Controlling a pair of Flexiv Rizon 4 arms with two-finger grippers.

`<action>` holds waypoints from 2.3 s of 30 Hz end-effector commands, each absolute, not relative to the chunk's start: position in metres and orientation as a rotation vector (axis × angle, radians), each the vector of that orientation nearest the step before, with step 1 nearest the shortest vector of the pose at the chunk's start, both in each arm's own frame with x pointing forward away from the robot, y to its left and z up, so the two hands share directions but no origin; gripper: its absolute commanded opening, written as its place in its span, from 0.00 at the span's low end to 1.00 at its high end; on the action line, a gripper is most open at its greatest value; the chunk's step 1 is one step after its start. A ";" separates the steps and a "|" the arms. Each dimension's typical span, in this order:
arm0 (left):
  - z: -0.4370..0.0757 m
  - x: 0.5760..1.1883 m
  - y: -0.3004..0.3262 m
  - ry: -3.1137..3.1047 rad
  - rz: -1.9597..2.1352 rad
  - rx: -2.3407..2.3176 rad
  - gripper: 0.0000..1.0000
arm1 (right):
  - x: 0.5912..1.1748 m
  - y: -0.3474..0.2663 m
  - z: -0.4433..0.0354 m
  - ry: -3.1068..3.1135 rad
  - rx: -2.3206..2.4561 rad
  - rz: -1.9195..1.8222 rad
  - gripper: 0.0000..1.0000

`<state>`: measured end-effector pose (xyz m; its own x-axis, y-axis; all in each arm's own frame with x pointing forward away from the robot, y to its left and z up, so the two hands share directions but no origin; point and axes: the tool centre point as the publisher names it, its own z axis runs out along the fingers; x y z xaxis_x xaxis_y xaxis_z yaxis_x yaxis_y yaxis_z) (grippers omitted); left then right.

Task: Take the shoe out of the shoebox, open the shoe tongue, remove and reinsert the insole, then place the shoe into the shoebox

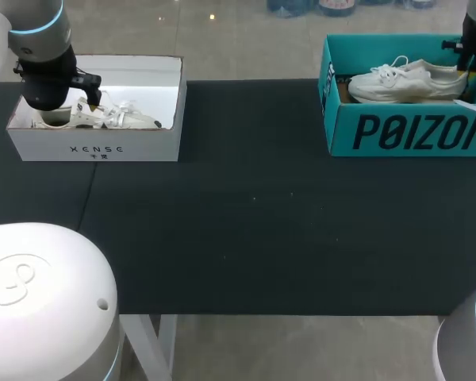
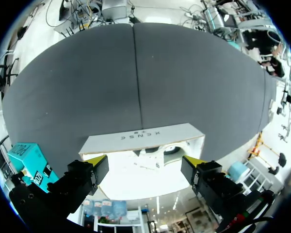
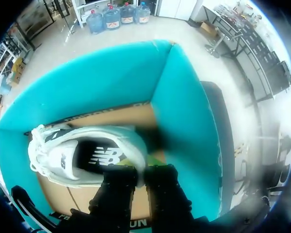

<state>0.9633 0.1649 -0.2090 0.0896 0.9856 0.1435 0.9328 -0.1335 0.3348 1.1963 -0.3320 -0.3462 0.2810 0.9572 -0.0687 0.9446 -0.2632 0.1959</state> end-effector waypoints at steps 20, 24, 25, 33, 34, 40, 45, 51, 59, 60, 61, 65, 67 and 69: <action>-0.209 0.961 0.165 1.956 0.507 2.197 1.00 | 1.173 -0.332 -0.292 1.727 2.364 0.163 0.00; -0.209 0.961 0.165 1.956 0.507 2.197 1.00 | 1.161 -0.328 -0.275 1.719 2.368 0.180 0.00; -0.209 0.961 0.165 1.956 0.507 2.197 1.00 | 1.157 -0.327 -0.272 1.715 2.371 0.188 0.00; -0.209 0.961 0.165 1.956 0.507 2.197 1.00 | 1.127 -0.316 -0.231 1.682 2.393 0.243 0.00; -0.209 0.961 0.165 1.956 0.507 2.197 1.00 | 1.122 -0.314 -0.225 1.681 2.391 0.254 0.00; -0.209 0.961 0.165 1.956 0.507 2.197 1.00 | 1.093 -0.298 -0.188 1.670 2.380 0.309 0.00; -0.209 0.961 0.165 1.956 0.507 2.197 1.00 | 1.069 -0.284 -0.157 1.683 2.352 0.353 0.00; -0.209 0.961 0.165 1.956 0.507 2.197 1.00 | 1.031 -0.266 -0.128 1.692 2.308 0.383 0.00; -0.209 0.961 0.165 1.956 0.507 2.197 1.00 | 0.962 -0.239 -0.107 1.673 2.290 0.406 0.00; -0.209 0.961 0.165 1.956 0.507 2.197 1.00 | 0.954 -0.235 -0.106 1.665 2.292 0.404 0.00; -0.209 0.961 0.165 1.956 0.507 2.197 1.00 | 0.946 -0.232 -0.105 1.664 2.294 0.403 0.00; -0.209 0.961 0.165 1.956 0.507 2.197 1.00 | 0.912 -0.218 -0.102 1.649 2.289 0.410 0.00; -0.209 0.961 0.165 1.956 0.507 2.197 1.00 | 0.896 -0.213 -0.101 1.647 2.284 0.415 0.00; -0.209 0.961 0.165 1.956 0.507 2.197 1.00 | 0.881 -0.209 -0.101 1.647 2.279 0.416 0.00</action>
<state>0.9633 0.1649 -0.2090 0.0895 0.9856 0.1436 0.9328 -0.1335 0.3348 0.9356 -0.2216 -0.1041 0.3006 0.9521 0.0554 0.9325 -0.3056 0.1925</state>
